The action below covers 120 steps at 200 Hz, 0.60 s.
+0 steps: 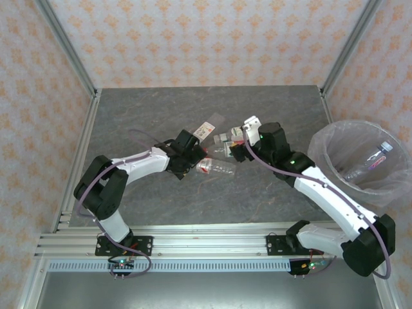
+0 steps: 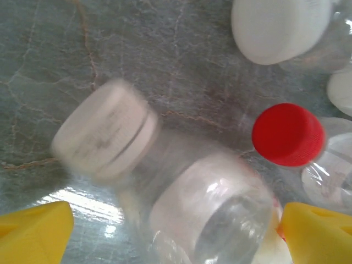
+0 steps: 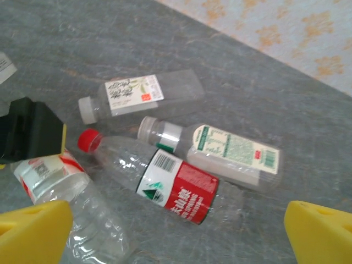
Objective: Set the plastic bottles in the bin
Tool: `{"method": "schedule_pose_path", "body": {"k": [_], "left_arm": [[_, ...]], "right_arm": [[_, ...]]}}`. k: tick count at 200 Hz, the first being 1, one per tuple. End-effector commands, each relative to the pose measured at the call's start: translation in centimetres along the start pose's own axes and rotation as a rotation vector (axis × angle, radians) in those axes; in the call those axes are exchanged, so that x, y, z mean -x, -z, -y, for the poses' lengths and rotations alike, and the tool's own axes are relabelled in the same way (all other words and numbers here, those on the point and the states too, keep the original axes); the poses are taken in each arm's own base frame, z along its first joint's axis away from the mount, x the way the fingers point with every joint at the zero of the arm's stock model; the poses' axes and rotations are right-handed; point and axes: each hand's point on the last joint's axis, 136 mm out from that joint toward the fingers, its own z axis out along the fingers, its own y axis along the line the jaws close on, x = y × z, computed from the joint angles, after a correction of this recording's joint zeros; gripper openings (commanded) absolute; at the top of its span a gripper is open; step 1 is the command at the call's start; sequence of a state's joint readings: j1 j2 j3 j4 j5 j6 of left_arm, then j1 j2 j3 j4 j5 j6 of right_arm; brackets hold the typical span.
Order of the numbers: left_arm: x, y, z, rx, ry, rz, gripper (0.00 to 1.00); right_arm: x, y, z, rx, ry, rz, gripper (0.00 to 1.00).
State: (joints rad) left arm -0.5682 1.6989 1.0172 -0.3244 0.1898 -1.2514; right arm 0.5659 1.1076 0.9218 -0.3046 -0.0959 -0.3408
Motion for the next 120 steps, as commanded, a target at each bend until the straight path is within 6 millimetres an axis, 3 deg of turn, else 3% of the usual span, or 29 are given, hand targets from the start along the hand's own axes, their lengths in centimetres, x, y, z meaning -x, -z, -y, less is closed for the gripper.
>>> {"method": "schedule_pose_path", "body": {"k": [1, 70, 120], "left_arm": [[0.9, -1.1, -1.6, 0.059, 0.044, 0.058, 0.93], [3.4, -1.6, -1.5, 0.080, 0.035, 0.126, 0.71], [4.0, -1.9, -0.9, 0.082, -0.027, 0.144, 0.44]], "right_arm": [[1.2, 0.0, -0.6, 0.028, -0.029, 0.062, 0.99], [0.0, -0.1, -1.4, 0.065, -0.088, 0.068, 0.99], [-0.5, -0.3, -1.6, 0.074, -0.104, 0.065, 0.99]]}}
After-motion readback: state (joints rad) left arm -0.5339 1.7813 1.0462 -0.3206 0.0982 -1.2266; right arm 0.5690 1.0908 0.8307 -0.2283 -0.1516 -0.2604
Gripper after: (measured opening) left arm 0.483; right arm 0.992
